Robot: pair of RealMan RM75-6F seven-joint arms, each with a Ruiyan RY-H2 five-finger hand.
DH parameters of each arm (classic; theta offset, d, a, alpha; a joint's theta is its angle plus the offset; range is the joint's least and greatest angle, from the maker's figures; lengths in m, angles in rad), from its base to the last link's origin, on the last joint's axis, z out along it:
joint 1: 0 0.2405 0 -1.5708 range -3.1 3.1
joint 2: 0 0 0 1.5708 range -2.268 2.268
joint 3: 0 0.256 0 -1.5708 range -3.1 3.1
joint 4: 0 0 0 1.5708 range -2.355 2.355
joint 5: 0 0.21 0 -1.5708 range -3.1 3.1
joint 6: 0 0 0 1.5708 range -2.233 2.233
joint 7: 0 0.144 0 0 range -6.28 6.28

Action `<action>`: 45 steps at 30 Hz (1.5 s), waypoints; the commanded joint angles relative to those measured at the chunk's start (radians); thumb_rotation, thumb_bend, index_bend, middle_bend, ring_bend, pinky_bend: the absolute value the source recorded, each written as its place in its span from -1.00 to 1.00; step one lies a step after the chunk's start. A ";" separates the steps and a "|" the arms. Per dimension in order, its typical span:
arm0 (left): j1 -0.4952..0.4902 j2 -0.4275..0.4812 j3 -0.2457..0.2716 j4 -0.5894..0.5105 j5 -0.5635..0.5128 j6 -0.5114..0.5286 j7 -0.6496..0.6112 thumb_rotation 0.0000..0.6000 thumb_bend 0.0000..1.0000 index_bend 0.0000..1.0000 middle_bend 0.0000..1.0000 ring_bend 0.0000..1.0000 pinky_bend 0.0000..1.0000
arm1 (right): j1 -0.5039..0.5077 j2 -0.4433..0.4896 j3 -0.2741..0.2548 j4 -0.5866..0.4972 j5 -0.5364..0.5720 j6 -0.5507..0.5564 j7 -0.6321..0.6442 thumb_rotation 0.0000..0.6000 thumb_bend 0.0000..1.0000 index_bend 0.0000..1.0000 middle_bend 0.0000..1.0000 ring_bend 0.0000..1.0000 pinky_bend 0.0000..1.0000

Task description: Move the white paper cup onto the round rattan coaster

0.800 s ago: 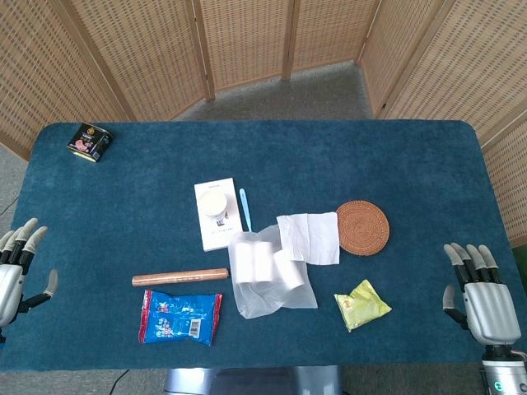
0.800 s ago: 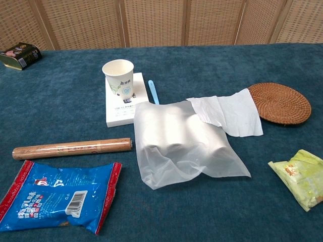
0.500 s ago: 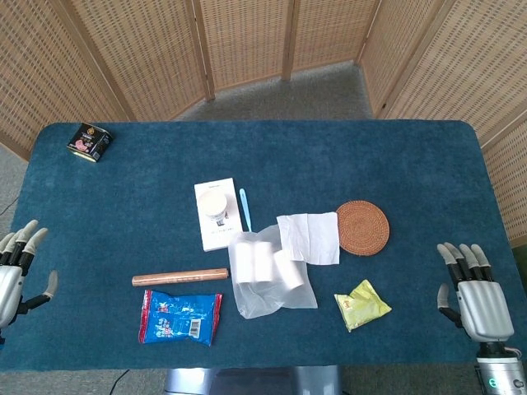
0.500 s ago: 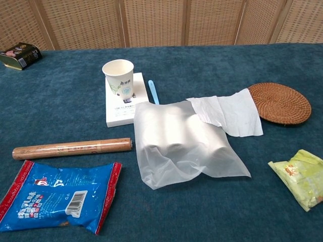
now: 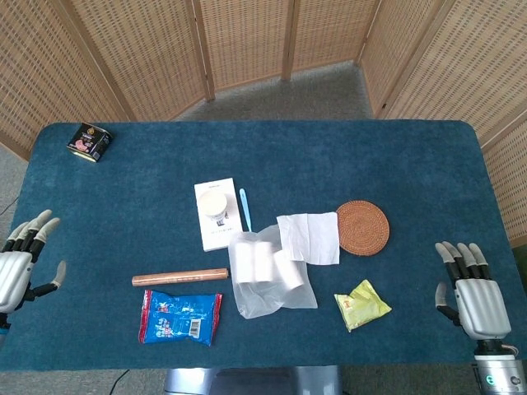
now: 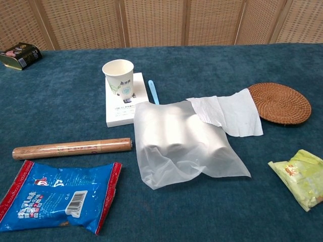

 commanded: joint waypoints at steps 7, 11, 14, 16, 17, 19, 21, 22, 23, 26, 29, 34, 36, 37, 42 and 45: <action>-0.227 0.019 -0.073 -0.056 -0.126 -0.319 0.103 0.52 0.13 -1.00 -1.00 -1.00 -1.00 | -0.028 -0.006 -0.020 0.005 -0.009 0.028 -0.001 0.67 0.51 -1.00 -1.00 -1.00 -1.00; -0.310 -0.031 -0.108 -0.038 -0.185 -0.398 0.165 0.52 0.13 -1.00 -1.00 -1.00 -1.00 | -0.049 0.002 -0.026 0.012 -0.003 0.048 0.020 0.67 0.51 -1.00 -1.00 -1.00 -1.00; -0.365 -0.078 -0.128 -0.006 -0.219 -0.431 0.222 0.52 0.13 -1.00 -1.00 -1.00 -1.00 | -0.062 0.007 -0.029 0.016 -0.001 0.064 0.039 0.67 0.51 -1.00 -1.00 -1.00 -1.00; -0.403 -0.115 -0.138 0.018 -0.246 -0.463 0.246 0.53 0.13 -1.00 -1.00 -1.00 -1.00 | -0.069 0.002 -0.033 0.016 -0.009 0.073 0.077 0.66 0.51 -1.00 -1.00 -1.00 -1.00; -0.420 -0.129 -0.142 0.029 -0.258 -0.479 0.255 0.52 0.13 -1.00 -1.00 -1.00 -1.00 | -0.071 -0.001 -0.036 0.019 -0.014 0.075 0.097 0.67 0.51 -1.00 -1.00 -1.00 -1.00; -0.459 -0.163 -0.148 0.056 -0.284 -0.515 0.280 0.52 0.10 -1.00 -1.00 -1.00 -1.00 | -0.076 -0.007 -0.039 0.033 -0.021 0.080 0.126 0.68 0.50 -1.00 -1.00 -1.00 -1.00; -0.497 -0.196 -0.153 0.079 -0.311 -0.545 0.312 0.52 0.02 -1.00 -1.00 -1.00 -1.00 | -0.081 -0.012 -0.040 0.049 -0.017 0.083 0.125 0.68 0.51 -1.00 -1.00 -1.00 -1.00; -0.513 -0.211 -0.155 0.090 -0.321 -0.554 0.324 0.52 -0.02 -1.00 -1.00 -1.00 -1.00 | -0.083 -0.013 -0.038 0.052 -0.014 0.085 0.124 0.68 0.51 -1.00 -1.00 -1.00 -1.00; -0.528 -0.226 -0.157 0.102 -0.330 -0.563 0.335 0.52 -0.07 -1.00 -1.00 -1.00 -1.00 | -0.085 -0.013 -0.037 0.054 -0.013 0.089 0.127 0.68 0.51 -1.00 -1.00 -1.00 -1.00; -0.576 -0.275 -0.164 0.146 -0.361 -0.598 0.356 0.53 -0.12 -1.00 -1.00 -1.00 -1.00 | -0.094 -0.011 -0.033 0.060 -0.010 0.103 0.150 0.68 0.50 -1.00 -1.00 -1.00 -1.00; -0.621 -0.321 -0.166 0.190 -0.387 -0.634 0.368 0.53 -0.13 -1.00 -1.00 -1.00 -1.00 | -0.100 -0.008 -0.030 0.070 -0.007 0.111 0.161 0.68 0.51 -1.00 -1.00 -1.00 -1.00; -0.677 -0.404 -0.171 0.281 -0.413 -0.659 0.368 0.54 -0.13 -1.00 -1.00 -1.00 -1.00 | -0.109 -0.006 -0.024 0.082 0.006 0.115 0.184 0.69 0.51 -1.00 -1.00 -1.00 -1.00; -0.696 -0.434 -0.178 0.313 -0.429 -0.674 0.350 0.53 -0.13 -1.00 -1.00 -1.00 -1.00 | -0.115 -0.006 -0.022 0.088 0.008 0.122 0.194 0.69 0.50 -1.00 -1.00 -1.00 -1.00; -0.704 -0.445 -0.180 0.325 -0.429 -0.678 0.343 0.53 -0.13 -1.00 -1.00 -1.00 -1.00 | -0.118 -0.009 -0.020 0.093 0.009 0.128 0.197 0.69 0.51 -1.00 -1.00 -1.00 -1.00; -0.738 -0.502 -0.196 0.382 -0.425 -0.691 0.290 0.53 -0.13 -1.00 -1.00 -1.00 -1.00 | -0.135 -0.017 -0.018 0.117 0.021 0.140 0.224 0.69 0.51 -1.00 -1.00 -1.00 -1.00; -0.758 -0.520 -0.201 0.404 -0.429 -0.717 0.259 0.53 -0.13 -1.00 -1.00 -1.00 -1.00 | -0.144 -0.023 -0.016 0.129 0.029 0.146 0.236 0.69 0.50 -1.00 -1.00 -1.00 -1.00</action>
